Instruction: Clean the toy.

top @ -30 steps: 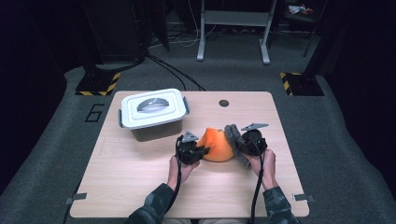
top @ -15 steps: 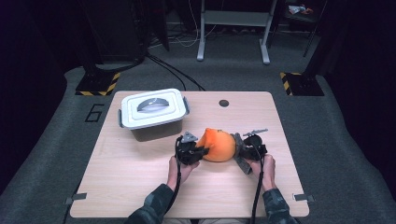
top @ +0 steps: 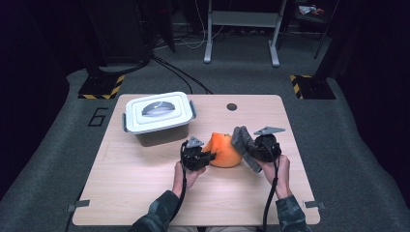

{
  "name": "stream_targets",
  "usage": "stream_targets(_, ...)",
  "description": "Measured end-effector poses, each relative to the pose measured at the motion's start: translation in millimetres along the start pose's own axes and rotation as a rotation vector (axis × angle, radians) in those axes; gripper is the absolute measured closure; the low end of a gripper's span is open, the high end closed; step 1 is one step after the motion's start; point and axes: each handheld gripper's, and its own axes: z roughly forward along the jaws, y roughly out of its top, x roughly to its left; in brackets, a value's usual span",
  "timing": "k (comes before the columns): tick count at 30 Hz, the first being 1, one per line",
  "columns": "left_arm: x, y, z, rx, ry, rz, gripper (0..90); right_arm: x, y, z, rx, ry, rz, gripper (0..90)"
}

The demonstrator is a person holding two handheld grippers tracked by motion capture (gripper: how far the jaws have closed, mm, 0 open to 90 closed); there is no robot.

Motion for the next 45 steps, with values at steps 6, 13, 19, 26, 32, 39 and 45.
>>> stream_targets(6,3.1,0.4,-1.1,0.001,-0.013,0.010,72.6,5.5,-1.5,21.3,0.029,-0.001,-0.012,75.2)
stream_targets(13,0.4,1.1,-4.2,0.000,0.030,0.073,51.6,2.3,-1.7,22.9,0.039,-0.008,-0.021,75.3)
stream_targets(19,0.5,-3.4,2.9,0.026,0.041,0.115,50.4,-1.0,-1.9,24.4,0.044,-0.005,-0.008,75.3)
stream_targets(26,-1.8,-4.0,7.4,0.031,0.048,0.115,75.9,-7.3,-3.3,27.7,0.028,0.010,0.022,75.2)
stream_targets(32,-3.2,-1.3,2.8,0.018,0.031,0.070,81.3,-6.3,0.9,15.6,-0.007,-0.001,0.016,75.2)
stream_targets(39,-11.9,5.8,-1.4,0.012,0.007,0.005,81.5,24.4,21.1,-1.8,-0.048,0.029,-0.094,75.1)
stream_targets(45,-10.5,3.9,-0.3,0.020,0.005,-0.010,81.4,44.3,29.4,17.6,-0.001,0.010,-0.144,75.3)
